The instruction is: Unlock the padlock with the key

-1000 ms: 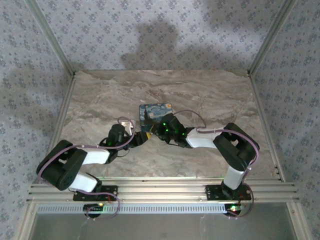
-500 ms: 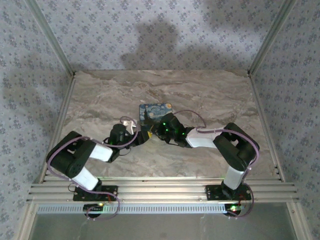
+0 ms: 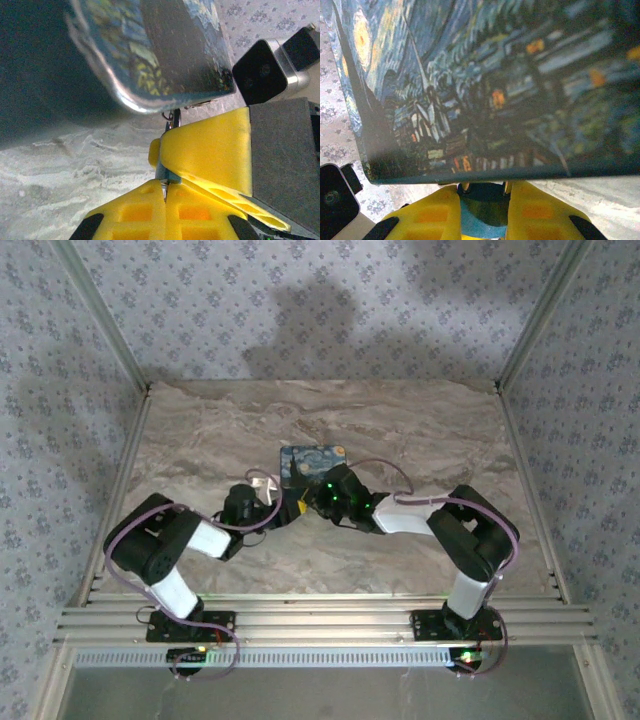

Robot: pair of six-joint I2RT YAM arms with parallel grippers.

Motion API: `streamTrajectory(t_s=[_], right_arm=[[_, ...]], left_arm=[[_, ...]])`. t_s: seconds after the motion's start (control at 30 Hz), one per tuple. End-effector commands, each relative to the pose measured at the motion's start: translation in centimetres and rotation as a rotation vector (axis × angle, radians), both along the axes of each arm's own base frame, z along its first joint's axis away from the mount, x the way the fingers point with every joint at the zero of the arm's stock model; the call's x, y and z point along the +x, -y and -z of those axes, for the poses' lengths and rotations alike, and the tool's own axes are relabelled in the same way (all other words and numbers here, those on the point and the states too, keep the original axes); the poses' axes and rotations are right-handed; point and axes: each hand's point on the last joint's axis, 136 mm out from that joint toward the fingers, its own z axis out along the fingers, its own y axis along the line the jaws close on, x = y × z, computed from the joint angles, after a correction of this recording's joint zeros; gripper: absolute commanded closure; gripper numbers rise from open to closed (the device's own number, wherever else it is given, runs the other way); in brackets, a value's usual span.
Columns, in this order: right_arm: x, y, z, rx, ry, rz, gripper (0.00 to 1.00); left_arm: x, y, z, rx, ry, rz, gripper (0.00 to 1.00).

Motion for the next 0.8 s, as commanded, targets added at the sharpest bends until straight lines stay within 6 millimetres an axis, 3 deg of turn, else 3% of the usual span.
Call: streamTrajectory(t_s=[0.0, 0.23, 0.5, 0.77], right_arm=[[-1.4, -0.7, -0.2, 0.029, -0.066, -0.034, 1.0], [-1.4, -0.8, -0.8, 0.003, -0.068, -0.066, 1.0], [-1.8, -0.9, -0.5, -0.009, -0.09, -0.084, 1.0], [-2.3, -1.1, 0.0, -0.037, -0.107, -0.115, 1.0]], left_arm=[[-0.2, 1.6, -0.7, 0.01, 0.061, 0.052, 1.0], [-1.0, 2.5, 0.5, 0.18, 0.156, 0.078, 1.0], [-1.5, 2.2, 2.0, 0.464, 0.27, 0.096, 1.0], [-1.9, 2.9, 2.2, 0.669, 0.379, 0.152, 1.0]])
